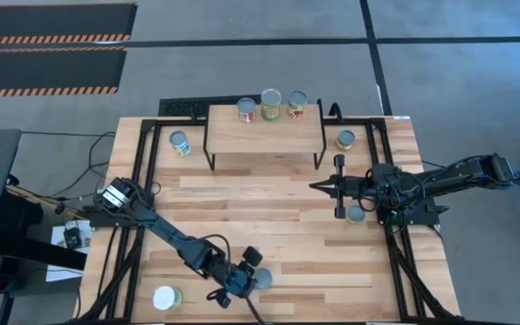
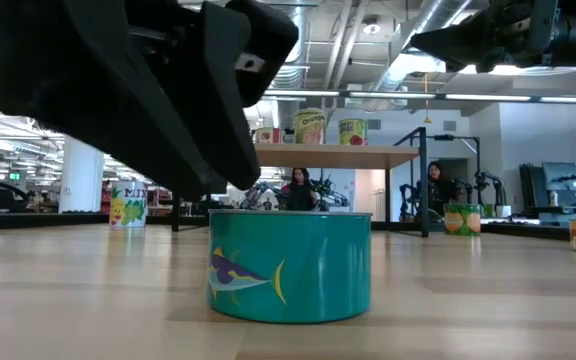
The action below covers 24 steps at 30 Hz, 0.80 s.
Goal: Pick and place cans onto a shelf
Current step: Put the blue tuna can on the shelf
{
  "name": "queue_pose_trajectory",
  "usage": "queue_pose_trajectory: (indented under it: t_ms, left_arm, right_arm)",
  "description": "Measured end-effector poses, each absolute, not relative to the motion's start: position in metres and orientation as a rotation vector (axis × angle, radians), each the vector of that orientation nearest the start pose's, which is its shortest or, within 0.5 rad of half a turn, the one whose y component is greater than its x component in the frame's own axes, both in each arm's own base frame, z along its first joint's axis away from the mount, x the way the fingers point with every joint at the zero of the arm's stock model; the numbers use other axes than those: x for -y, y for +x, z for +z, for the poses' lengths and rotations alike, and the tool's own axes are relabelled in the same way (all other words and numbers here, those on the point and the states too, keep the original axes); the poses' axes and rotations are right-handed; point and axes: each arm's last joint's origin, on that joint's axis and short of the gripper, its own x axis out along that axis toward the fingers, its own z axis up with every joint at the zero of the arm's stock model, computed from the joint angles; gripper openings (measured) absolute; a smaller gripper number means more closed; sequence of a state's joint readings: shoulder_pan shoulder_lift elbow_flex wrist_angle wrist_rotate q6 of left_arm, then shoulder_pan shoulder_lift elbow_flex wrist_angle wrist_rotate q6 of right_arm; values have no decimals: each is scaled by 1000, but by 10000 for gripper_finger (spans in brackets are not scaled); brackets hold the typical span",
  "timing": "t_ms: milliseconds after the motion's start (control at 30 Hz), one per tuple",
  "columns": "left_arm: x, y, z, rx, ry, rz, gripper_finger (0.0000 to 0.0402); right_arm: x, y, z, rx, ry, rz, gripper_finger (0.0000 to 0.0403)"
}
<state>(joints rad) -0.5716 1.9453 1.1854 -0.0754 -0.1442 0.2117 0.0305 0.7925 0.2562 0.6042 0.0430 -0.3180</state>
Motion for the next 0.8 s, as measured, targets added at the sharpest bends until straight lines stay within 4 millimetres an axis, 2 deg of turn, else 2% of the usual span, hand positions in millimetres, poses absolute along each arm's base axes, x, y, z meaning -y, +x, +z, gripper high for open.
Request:
queue_pose_trajectory:
  t_ms: [367, 600, 700, 800]
  left_arm:
    - [206, 342, 149, -774, 504, -476, 94]
    - [207, 347, 135, -784, 526, -497, 93]
    - [205, 347, 135, -787, 537, -473, 79]
    - [202, 345, 140, -801, 550, -445, 46]
  right_arm:
    - [-4, 172, 224, 65, -312, -32, 8]
    - [-4, 172, 224, 62, -312, -31, 8]
    - [-4, 172, 225, 65, -313, -32, 8]
    - [-4, 172, 225, 66, -313, -31, 8]
